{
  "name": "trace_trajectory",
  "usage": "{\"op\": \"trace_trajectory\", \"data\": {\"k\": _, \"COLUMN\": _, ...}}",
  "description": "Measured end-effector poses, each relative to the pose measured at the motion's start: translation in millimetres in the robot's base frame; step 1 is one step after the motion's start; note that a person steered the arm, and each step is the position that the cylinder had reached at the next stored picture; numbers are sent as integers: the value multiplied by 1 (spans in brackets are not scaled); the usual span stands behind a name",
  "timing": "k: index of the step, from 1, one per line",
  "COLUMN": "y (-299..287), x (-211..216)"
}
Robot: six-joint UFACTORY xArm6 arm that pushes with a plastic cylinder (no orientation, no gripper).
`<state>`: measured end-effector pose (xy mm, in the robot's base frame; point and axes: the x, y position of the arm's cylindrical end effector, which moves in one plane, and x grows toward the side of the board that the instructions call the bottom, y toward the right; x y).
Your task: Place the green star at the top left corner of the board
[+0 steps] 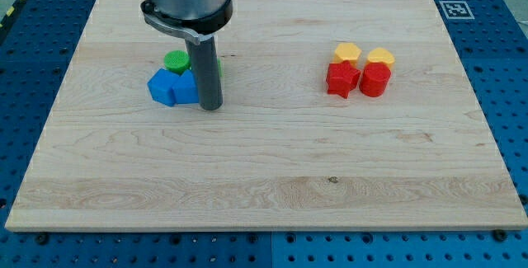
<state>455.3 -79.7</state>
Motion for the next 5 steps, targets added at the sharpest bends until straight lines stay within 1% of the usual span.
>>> {"op": "trace_trajectory", "data": {"k": 1, "y": -14, "x": 0}}
{"op": "trace_trajectory", "data": {"k": 2, "y": -15, "x": 0}}
{"op": "trace_trajectory", "data": {"k": 3, "y": 8, "x": 0}}
{"op": "trace_trajectory", "data": {"k": 4, "y": 8, "x": -16}}
{"op": "trace_trajectory", "data": {"k": 5, "y": 8, "x": -42}}
